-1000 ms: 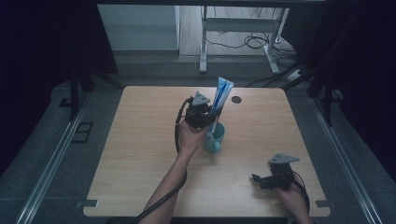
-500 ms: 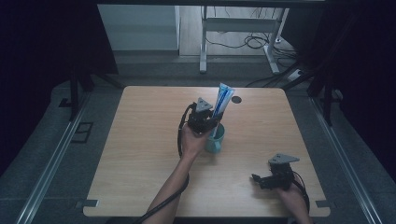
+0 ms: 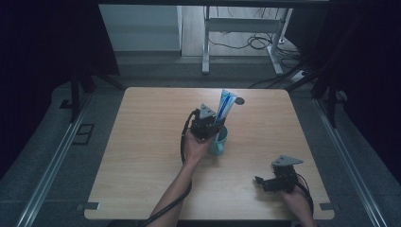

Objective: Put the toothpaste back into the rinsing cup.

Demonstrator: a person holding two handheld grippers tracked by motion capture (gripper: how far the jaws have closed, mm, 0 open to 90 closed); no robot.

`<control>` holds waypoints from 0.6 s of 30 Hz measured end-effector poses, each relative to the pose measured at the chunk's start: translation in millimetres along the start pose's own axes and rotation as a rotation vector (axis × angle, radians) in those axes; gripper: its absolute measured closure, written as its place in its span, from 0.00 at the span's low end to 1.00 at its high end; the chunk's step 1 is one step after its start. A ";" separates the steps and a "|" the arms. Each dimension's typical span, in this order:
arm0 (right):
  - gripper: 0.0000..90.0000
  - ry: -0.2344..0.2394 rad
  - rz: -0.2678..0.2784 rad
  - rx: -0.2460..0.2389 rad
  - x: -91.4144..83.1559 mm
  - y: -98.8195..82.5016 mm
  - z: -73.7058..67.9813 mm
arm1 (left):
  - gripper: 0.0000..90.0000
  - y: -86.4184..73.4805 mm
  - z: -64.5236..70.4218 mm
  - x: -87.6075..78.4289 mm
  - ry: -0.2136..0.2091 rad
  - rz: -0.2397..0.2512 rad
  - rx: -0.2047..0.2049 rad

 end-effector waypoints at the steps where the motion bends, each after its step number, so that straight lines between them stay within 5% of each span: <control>1: 0.02 0.000 0.000 0.000 0.0 0.0 0.0 | 0.80 -1.0 0.3 0.5 0.000 0.001 -0.004; 18: 0.02 -0.001 0.000 0.000 0.0 0.0 0.0 | 0.79 -10.3 4.0 6.9 -0.001 -0.020 -0.013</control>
Point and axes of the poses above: each handheld gripper's, and its own axes: x roughly forward along the jaws, y roughly out of its top, z roughly to its right, the point moved 7 cm from there along x, roughly forward along the jaws, and after that the axes turned 7 degrees about x, right-handed, at the moved point
